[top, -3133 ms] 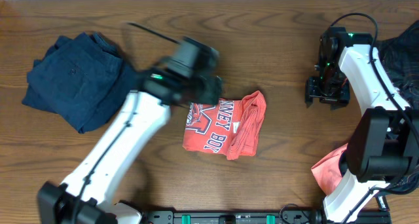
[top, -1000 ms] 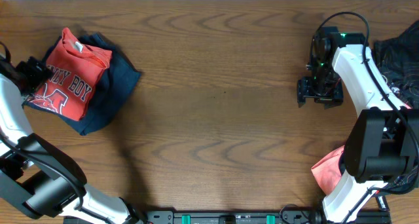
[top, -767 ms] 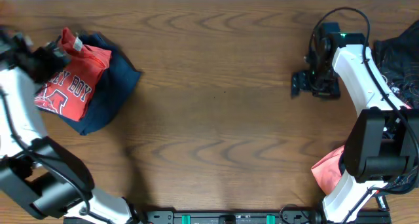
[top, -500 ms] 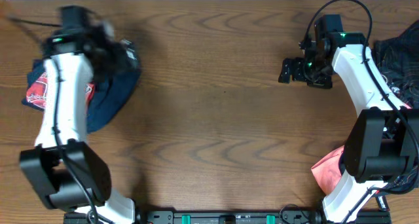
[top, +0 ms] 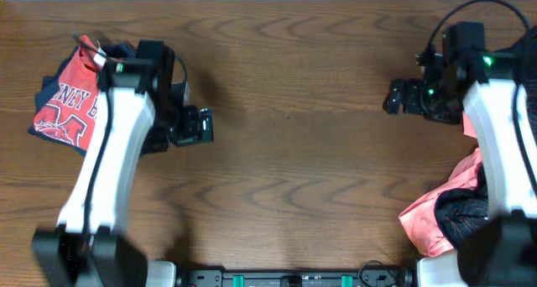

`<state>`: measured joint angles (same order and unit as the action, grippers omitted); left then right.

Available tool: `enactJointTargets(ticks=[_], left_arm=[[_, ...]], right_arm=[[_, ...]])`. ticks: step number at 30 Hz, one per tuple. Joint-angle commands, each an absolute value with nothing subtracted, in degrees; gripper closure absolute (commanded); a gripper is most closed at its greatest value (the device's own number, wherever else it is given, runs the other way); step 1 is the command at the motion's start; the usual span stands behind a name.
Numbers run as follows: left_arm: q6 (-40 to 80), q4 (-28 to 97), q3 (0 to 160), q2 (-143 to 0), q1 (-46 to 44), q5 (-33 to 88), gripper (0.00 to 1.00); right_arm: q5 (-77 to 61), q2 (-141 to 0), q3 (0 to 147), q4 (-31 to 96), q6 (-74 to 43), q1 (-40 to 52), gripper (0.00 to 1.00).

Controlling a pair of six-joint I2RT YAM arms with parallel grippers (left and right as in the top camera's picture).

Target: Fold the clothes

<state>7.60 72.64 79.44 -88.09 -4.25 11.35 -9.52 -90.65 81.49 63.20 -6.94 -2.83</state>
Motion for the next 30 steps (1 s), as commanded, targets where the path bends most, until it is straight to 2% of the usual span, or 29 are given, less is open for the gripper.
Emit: enactJointTargets(ticks=[1, 8, 14, 22, 30], left_arm=[[10.66, 66.65, 71.07, -74.35, -5.23, 6.28, 0.02], [10.63, 48.18, 50.09, -41.19, -6.35, 4.45, 0.02], [10.61, 52.25, 47.79, -23.64, -6.35, 4.45, 0.02], [10.61, 54.15, 47.79, -14.28, -6.35, 4.45, 0.02], [10.61, 54.19, 47.77, -14.41, -6.35, 4.45, 0.02]], right_arm=[[-6.33, -79.53, 72.16, 57.23, -7.29, -0.3, 0.01], [1.69, -54.06, 49.34, 37.82, -10.48, 5.08, 0.01], [1.67, -42.54, 42.65, 44.62, -10.46, 5.21, 0.01], [1.67, -39.55, 41.82, 60.31, -10.46, 5.21, 0.01], [1.67, -39.59, 41.82, 63.7, -10.46, 5.23, 0.01]])
